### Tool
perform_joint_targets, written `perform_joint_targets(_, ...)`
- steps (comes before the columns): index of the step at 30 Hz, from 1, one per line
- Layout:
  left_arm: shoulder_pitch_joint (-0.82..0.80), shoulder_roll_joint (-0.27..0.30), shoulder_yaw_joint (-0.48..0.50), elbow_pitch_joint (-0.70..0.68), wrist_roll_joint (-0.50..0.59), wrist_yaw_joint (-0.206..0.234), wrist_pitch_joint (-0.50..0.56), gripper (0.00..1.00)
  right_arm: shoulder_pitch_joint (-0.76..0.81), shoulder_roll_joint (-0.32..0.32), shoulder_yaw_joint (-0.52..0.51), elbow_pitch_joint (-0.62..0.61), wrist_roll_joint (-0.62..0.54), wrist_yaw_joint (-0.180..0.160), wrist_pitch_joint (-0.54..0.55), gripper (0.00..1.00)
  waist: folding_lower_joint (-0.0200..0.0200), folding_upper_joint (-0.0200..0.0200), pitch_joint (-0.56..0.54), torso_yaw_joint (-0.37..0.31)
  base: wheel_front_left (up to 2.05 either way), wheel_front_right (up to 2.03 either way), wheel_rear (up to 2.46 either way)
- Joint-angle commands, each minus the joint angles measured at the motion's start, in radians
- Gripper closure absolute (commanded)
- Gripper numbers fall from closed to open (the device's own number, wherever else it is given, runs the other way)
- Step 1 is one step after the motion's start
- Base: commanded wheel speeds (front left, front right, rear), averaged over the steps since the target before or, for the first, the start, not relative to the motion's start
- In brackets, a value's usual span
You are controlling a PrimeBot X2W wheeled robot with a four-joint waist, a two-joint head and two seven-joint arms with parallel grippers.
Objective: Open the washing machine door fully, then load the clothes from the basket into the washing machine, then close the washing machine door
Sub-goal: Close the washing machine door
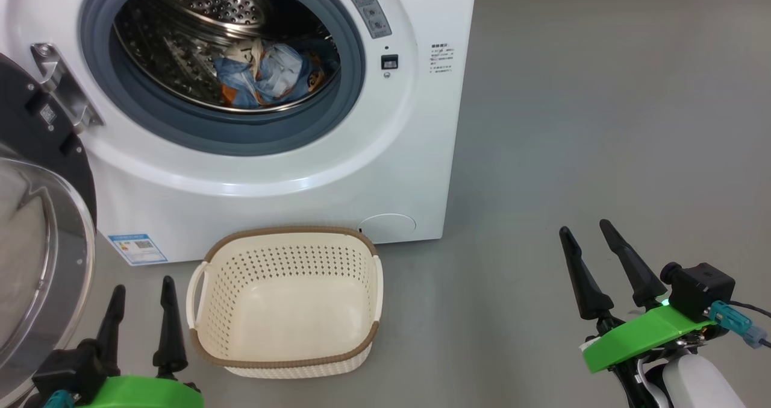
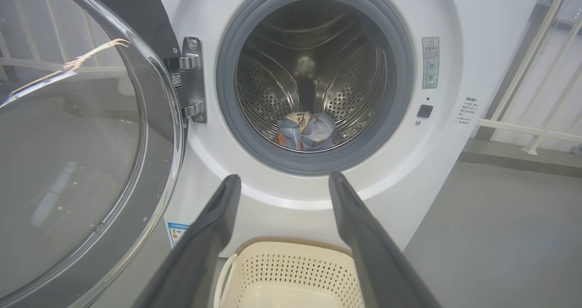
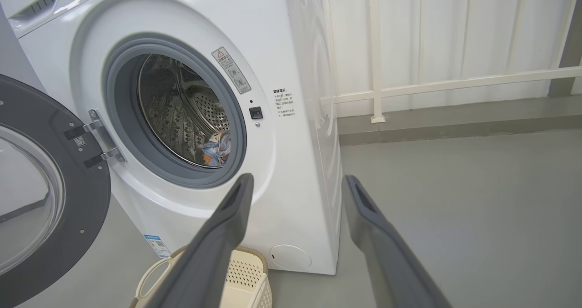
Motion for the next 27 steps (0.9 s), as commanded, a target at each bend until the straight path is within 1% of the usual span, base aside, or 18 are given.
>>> perform_joint_targets(1,-0.027,0.011,0.035,-0.021,0.013,-0.005,-0.006,0.0,0.003,-0.005,0.018,-0.026,-0.007,0.002,-0.005,0.0,0.0,-0.0001,-0.001,0.001,0.0,0.0,0.0)
perform_joint_targets(27,-0.026,0.009,0.036,-0.019,0.016,-0.006,-0.006,0.0,0.004,-0.003,0.019,-0.027,-0.009,0.002,-0.005,0.0,0.0,-0.0001,-0.001,0.004,0.0,0.0,0.0)
